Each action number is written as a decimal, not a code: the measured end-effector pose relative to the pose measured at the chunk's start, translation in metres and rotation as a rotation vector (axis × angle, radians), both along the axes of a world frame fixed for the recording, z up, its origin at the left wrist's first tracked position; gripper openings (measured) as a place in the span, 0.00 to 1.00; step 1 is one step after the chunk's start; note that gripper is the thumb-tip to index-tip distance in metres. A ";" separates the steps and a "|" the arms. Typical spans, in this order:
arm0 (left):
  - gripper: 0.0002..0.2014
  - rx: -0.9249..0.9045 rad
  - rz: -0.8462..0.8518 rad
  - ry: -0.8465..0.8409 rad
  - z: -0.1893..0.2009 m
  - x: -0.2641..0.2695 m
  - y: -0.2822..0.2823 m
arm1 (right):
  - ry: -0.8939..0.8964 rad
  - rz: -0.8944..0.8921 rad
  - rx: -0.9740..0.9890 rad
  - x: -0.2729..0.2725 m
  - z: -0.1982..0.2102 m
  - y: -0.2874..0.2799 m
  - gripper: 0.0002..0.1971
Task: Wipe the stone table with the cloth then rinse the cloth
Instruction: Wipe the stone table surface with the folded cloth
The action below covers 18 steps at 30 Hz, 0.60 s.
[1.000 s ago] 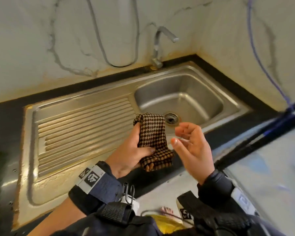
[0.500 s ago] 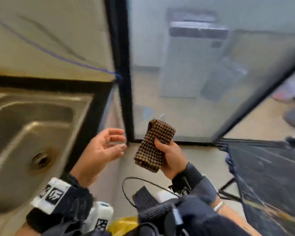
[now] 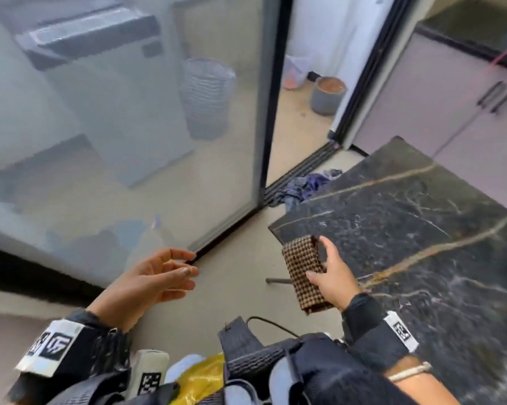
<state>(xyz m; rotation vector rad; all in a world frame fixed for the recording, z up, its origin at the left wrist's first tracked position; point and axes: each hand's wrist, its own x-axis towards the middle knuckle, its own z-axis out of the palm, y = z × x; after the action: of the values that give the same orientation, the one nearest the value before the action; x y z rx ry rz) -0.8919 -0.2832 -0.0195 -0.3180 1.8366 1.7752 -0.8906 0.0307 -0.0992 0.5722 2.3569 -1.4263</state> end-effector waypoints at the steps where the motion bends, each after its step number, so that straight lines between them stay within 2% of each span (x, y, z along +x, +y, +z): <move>1: 0.31 -0.005 -0.039 -0.014 0.000 -0.009 0.001 | -0.001 0.010 0.015 0.006 -0.005 0.001 0.38; 4: 0.25 -0.018 -0.123 -0.045 -0.007 -0.046 0.004 | 0.065 -0.051 -0.041 0.014 -0.023 -0.003 0.33; 8: 0.19 -0.086 -0.280 -0.056 -0.022 -0.094 0.009 | 0.098 -0.208 0.082 -0.006 -0.031 -0.022 0.20; 12: 0.10 -0.140 -0.414 -0.055 -0.036 -0.129 0.014 | 0.124 -0.113 0.147 -0.048 -0.035 -0.065 0.16; 14: 0.10 -0.165 -0.485 -0.042 -0.040 -0.140 0.017 | 0.065 -0.099 0.186 -0.070 -0.041 -0.082 0.19; 16: 0.17 -0.187 -0.553 -0.052 -0.045 -0.147 0.018 | -0.030 -0.139 0.172 -0.085 -0.050 -0.092 0.32; 18: 0.18 -0.204 -0.610 -0.075 -0.050 -0.151 0.020 | -0.098 -0.178 0.241 -0.094 -0.059 -0.095 0.41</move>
<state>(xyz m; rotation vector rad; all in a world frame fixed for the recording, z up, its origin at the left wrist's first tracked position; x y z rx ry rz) -1.0431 -0.2634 -0.0692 0.0986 1.8097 1.1493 -0.9845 -0.0639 -0.1580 0.9152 2.4661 -1.1586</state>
